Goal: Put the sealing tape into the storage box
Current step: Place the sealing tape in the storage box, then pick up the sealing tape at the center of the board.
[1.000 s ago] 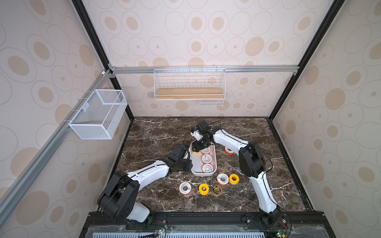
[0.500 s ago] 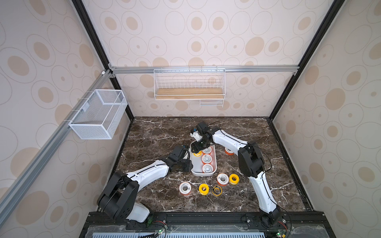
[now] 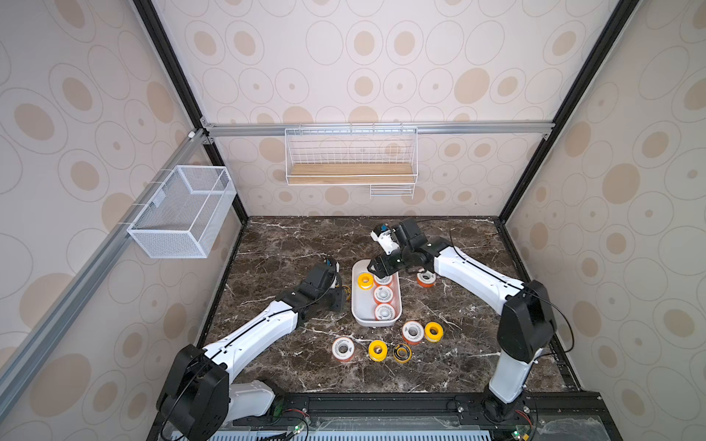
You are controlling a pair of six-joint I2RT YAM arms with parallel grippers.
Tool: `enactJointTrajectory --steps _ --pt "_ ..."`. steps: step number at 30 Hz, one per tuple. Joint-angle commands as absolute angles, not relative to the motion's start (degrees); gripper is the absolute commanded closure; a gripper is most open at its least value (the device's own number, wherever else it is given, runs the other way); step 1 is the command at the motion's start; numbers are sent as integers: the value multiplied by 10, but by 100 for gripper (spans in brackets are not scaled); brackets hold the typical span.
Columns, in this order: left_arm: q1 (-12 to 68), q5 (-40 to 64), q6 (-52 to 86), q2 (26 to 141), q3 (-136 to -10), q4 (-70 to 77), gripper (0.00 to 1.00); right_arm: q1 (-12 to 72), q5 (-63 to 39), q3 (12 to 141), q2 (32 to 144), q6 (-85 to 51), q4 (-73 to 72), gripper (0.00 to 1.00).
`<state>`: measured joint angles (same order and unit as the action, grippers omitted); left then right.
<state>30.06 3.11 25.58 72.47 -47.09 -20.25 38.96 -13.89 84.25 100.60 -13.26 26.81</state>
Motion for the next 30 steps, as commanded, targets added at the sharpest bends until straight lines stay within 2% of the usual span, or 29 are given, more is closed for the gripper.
enactJointTrajectory --steps 1,6,13,24,30 --pt "285 8 244 729 -490 -224 53 363 -126 758 952 -136 226 25" --pt "255 28 253 750 -496 -223 53 321 -115 628 859 -128 175 25" --pt "251 37 261 752 -487 -225 53 266 -117 507 809 -127 105 25" --pt "252 103 286 714 -459 -258 50 250 -102 470 817 -123 75 26" --pt "305 96 299 674 -444 -300 46 249 -94 475 832 -121 82 25"
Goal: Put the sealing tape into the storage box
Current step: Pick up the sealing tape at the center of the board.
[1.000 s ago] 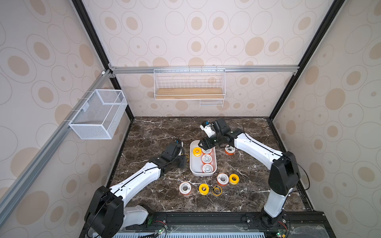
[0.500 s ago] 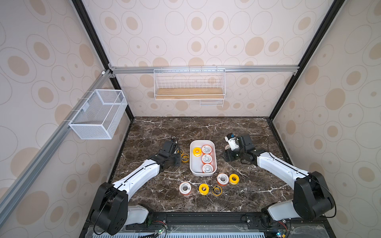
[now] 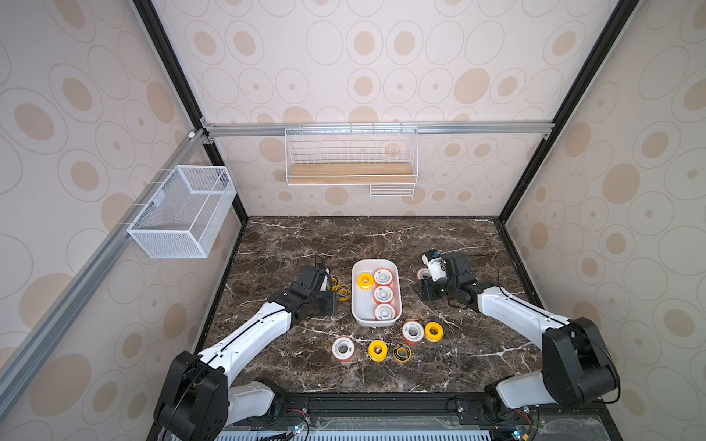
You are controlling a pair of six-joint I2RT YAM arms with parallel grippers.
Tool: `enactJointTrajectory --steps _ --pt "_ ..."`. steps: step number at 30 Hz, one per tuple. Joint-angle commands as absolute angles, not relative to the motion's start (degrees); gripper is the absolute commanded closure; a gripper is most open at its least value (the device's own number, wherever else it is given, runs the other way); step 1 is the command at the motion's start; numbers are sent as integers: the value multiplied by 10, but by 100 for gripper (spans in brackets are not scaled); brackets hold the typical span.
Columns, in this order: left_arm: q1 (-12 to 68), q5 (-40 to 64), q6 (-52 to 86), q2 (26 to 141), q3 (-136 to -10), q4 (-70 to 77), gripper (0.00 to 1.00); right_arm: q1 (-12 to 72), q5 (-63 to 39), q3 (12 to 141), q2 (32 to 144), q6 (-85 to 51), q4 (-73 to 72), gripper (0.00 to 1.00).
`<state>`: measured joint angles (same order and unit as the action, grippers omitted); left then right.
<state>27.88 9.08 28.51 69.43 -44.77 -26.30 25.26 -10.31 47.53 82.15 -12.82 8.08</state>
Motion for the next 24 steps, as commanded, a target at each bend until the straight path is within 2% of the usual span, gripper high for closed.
enactJointTrajectory --steps 1,11,21,24 --pt "320 93 302 668 -443 -307 46 249 -92 476 834 -121 83 26" --pt "444 84 293 646 -436 -326 48 245 -80 476 843 -121 84 26" --pt "541 75 258 700 -449 -292 44 240 -77 475 840 -122 88 25" --pt "569 65 248 724 -457 -277 39 240 -73 475 840 -122 87 25"
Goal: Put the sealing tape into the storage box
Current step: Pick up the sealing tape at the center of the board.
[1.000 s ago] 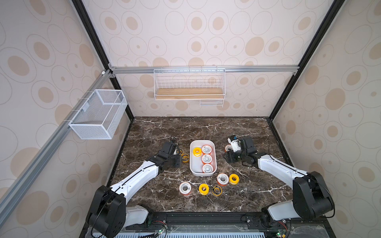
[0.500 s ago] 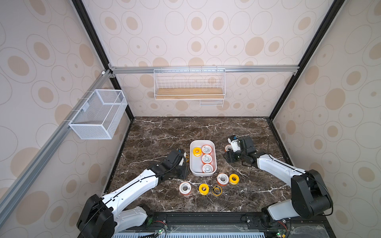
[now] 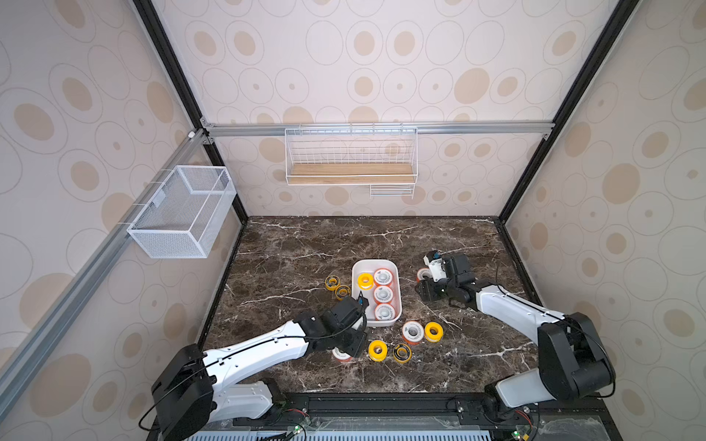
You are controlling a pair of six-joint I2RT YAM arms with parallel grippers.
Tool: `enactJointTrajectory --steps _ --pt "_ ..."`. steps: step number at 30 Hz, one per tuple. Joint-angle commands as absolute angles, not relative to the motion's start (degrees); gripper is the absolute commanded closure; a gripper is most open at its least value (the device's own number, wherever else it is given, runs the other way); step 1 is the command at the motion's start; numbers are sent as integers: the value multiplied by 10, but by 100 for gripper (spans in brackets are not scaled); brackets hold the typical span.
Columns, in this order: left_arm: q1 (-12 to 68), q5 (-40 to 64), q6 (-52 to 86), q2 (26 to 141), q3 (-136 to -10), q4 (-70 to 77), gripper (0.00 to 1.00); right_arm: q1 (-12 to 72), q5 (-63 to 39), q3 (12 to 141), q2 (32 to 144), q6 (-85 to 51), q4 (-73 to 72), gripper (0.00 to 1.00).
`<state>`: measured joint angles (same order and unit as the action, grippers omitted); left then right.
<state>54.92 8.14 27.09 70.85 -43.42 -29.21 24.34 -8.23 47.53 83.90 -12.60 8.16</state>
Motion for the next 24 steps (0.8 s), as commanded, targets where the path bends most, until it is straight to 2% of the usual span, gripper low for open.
enactJointTrajectory --steps 1,7,13,24 --pt "574 62 243 734 -463 -276 37 239 -73 474 840 -122 88 25" --pt "605 52 215 795 -496 -272 25 238 -64 478 847 -123 93 25" --pt "609 48 197 845 -519 -261 17 235 -60 479 851 -124 97 25" --pt "613 37 177 912 -549 -278 10 231 -59 482 856 -127 99 25"
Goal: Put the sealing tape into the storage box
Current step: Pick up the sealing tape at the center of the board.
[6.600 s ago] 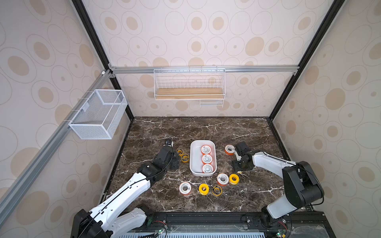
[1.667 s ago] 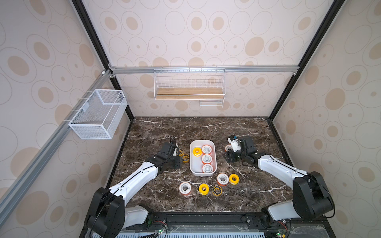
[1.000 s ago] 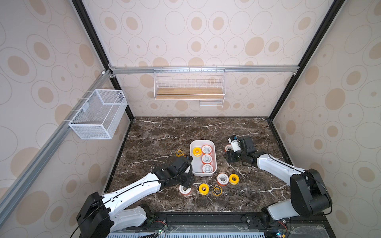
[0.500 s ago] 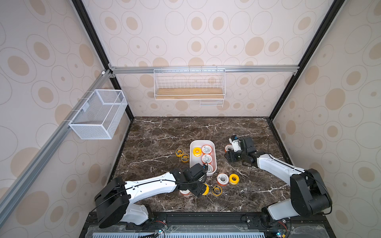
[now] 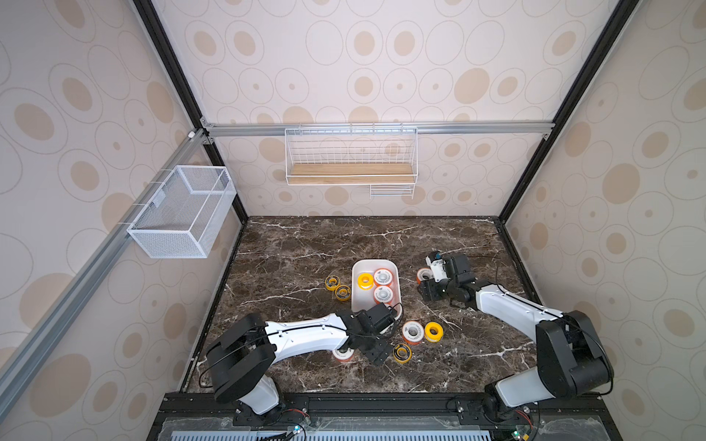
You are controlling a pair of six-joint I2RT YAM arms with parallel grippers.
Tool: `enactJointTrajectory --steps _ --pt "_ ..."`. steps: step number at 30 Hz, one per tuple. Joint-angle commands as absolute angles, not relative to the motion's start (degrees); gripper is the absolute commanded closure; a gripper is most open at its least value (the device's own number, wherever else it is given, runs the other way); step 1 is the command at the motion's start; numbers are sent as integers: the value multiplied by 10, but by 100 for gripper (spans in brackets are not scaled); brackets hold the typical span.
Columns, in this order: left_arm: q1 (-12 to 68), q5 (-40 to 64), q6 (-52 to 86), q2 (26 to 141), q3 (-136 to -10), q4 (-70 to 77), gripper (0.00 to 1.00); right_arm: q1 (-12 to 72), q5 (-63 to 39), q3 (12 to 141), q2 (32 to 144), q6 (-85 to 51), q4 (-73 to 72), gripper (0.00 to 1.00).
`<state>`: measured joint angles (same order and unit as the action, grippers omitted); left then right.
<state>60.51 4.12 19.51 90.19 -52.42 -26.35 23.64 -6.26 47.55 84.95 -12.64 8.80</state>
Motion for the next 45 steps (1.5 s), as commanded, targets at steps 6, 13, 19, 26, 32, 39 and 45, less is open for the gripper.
enactJointTrajectory --steps 6,13,19,26,32,39,45 --pt "614 43 170 926 -554 -279 11 230 -57 482 859 -127 102 24" --pt "614 48 176 955 -566 -280 16 229 -60 485 862 -127 105 25" --pt "614 40 182 963 -570 -283 24 229 -62 486 863 -127 106 24" --pt "614 31 184 959 -572 -293 36 230 -63 487 864 -127 107 24" --pt "614 32 181 925 -573 -317 36 229 -80 488 862 -127 105 24" --pt "613 24 187 868 -589 -353 36 229 -189 482 847 -118 83 25" --pt "579 27 193 823 -609 -357 36 229 -317 486 861 -113 56 28"
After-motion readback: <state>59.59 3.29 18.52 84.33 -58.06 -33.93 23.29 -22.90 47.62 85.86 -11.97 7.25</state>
